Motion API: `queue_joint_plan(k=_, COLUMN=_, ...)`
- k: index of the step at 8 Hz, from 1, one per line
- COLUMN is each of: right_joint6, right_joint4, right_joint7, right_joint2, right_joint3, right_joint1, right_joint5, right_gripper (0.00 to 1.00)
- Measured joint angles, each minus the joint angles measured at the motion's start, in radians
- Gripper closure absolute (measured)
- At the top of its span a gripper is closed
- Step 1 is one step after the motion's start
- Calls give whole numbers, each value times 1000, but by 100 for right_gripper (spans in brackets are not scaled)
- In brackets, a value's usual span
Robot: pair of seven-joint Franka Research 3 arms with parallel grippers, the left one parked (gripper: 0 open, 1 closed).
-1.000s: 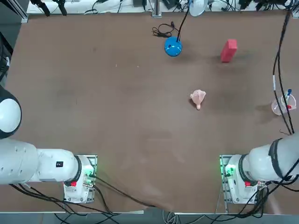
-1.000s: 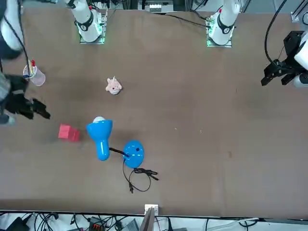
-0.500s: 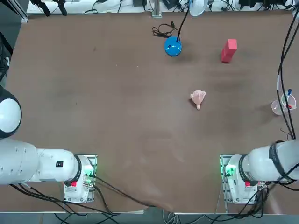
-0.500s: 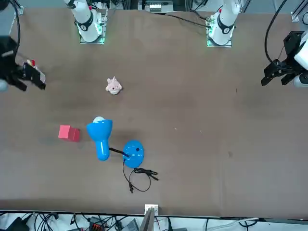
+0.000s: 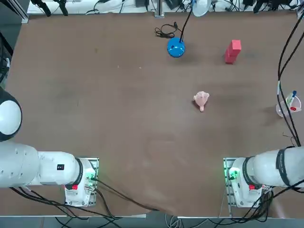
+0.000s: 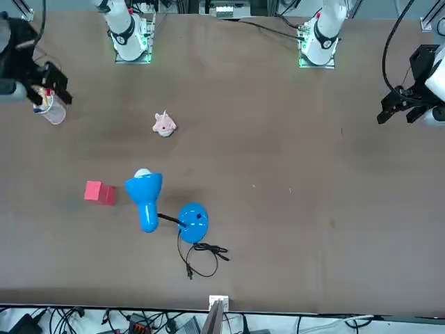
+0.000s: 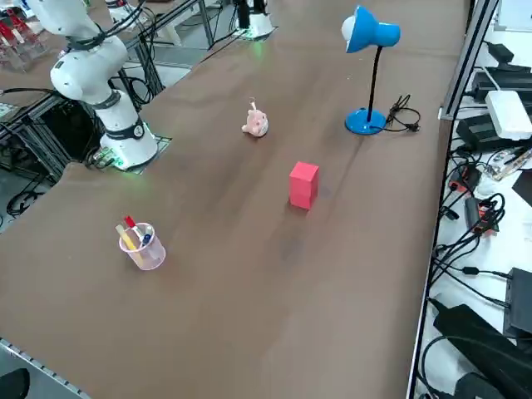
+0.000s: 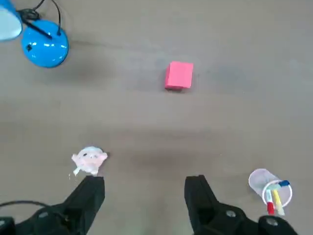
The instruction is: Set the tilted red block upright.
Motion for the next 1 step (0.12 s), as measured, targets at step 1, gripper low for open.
queue_joint_plan(k=1, right_joint6=-9, right_joint4=-14, right_joint7=0, right_joint2=-21, right_joint3=-29, right_joint1=20, right_joint5=0, right_gripper=0)
